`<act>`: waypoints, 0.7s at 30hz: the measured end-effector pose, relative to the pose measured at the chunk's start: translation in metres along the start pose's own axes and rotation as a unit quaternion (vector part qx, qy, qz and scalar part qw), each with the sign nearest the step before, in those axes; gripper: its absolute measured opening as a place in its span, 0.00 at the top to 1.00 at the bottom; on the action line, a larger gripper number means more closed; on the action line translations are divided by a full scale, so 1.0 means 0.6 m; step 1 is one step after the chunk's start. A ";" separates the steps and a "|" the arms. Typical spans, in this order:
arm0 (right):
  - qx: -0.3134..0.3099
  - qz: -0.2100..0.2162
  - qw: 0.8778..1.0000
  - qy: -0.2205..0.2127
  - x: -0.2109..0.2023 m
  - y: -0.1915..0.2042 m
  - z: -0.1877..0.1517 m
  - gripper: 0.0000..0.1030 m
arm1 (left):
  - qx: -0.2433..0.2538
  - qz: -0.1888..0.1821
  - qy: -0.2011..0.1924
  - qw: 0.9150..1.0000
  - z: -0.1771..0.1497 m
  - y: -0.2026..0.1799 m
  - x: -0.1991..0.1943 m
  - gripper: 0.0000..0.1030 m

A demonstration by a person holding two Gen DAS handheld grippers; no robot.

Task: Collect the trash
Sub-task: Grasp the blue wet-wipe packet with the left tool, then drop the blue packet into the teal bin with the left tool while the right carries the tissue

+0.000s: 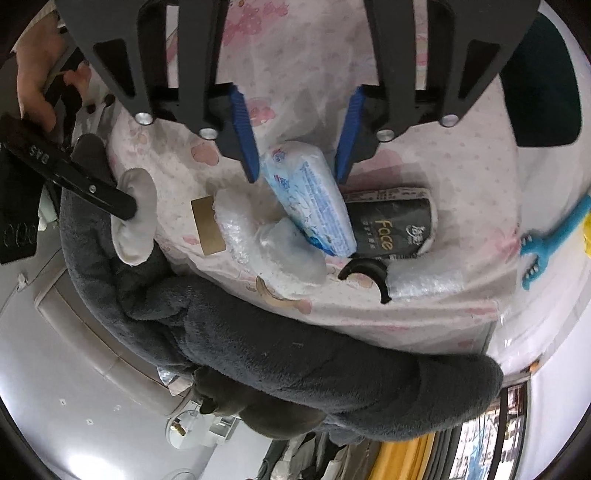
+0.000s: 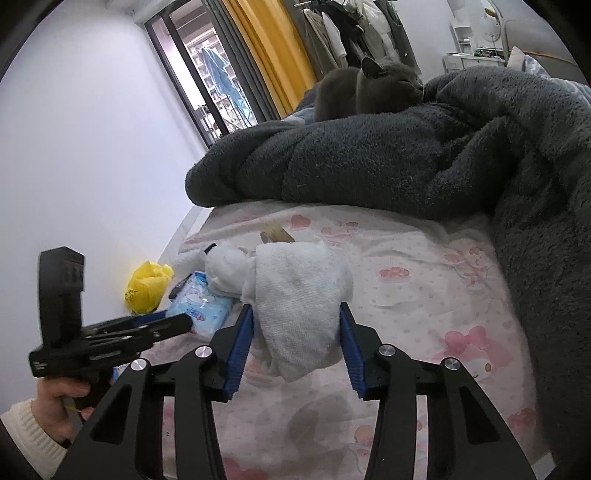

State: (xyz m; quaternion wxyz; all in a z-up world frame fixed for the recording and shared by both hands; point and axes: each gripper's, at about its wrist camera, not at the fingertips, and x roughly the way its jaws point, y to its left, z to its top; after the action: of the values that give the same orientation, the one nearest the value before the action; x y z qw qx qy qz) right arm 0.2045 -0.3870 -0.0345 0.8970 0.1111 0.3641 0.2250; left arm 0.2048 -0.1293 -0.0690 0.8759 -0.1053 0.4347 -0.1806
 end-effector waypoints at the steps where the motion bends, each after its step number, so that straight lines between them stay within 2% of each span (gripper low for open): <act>1: -0.001 0.001 1.000 -0.001 -0.002 0.002 -0.002 0.55 | 0.000 0.007 0.004 1.000 0.000 -0.001 0.004 0.65; 3: -0.003 0.004 1.000 0.001 -0.001 0.005 -0.002 0.55 | 0.003 0.018 0.009 1.000 -0.001 -0.003 0.012 0.74; 6: -0.007 0.004 1.000 0.005 0.005 0.013 -0.001 0.55 | 0.004 0.006 0.007 1.000 0.000 -0.010 0.014 0.83; 8: -0.007 0.005 1.000 0.005 0.006 0.018 0.000 0.55 | 0.013 0.003 0.002 1.000 -0.001 -0.017 0.008 0.86; 17: -0.013 0.015 1.000 -0.008 0.011 0.056 0.018 0.55 | 0.057 0.011 -0.027 0.998 0.003 -0.014 -0.049 0.87; 21: -0.026 0.023 0.999 -0.003 0.031 0.092 0.022 0.55 | 0.074 0.031 -0.039 0.996 0.002 0.008 -0.080 0.87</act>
State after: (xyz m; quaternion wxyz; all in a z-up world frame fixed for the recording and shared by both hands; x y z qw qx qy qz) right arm 0.2079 -0.3303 -0.0162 0.8952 0.0964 0.3526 0.2550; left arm 0.1801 -0.1054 -0.0353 0.9026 -0.0338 0.3890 -0.1810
